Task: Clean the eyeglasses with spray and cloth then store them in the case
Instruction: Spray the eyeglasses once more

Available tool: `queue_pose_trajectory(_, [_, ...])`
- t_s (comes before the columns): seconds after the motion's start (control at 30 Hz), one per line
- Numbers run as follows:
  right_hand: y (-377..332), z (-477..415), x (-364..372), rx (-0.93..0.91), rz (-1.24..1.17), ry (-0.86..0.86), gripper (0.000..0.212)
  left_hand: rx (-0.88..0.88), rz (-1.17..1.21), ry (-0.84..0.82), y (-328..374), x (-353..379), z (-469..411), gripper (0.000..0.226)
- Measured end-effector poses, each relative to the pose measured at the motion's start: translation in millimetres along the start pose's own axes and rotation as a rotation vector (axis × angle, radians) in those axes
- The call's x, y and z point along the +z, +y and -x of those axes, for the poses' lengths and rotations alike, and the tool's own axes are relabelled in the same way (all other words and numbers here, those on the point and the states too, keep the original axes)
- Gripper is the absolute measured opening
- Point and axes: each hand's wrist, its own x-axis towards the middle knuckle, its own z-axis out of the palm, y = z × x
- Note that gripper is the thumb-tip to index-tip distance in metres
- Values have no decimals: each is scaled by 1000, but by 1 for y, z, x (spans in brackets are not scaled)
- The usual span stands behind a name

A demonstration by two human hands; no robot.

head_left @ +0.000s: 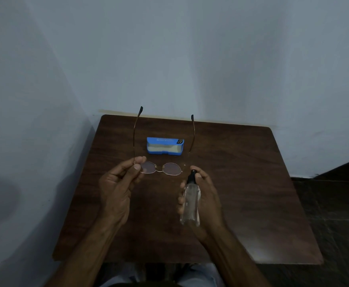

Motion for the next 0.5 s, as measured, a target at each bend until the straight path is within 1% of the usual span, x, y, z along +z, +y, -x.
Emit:
queue_pose_trajectory(0.07, [-1,2,2,48,-66,-20,22,-5,-13,0,-1,1,0,25])
queue_pose_trajectory(0.1, [-2,2,2,48,-56,-14,21,-5,-17,-1,-1,1,1,25])
queue_pose_trajectory(0.17, [-3,3,3,37,-26,-10,20,3,-16,-7,-2,3,3,25])
queue_pose_trajectory(0.33, [-9,6,5,7,-38,-37,24,11,-26,-15,-4,3,5,25])
queue_pose_trajectory(0.5, [-17,5,3,-31,-16,-21,23,14,-28,-22,-7,1,6,27])
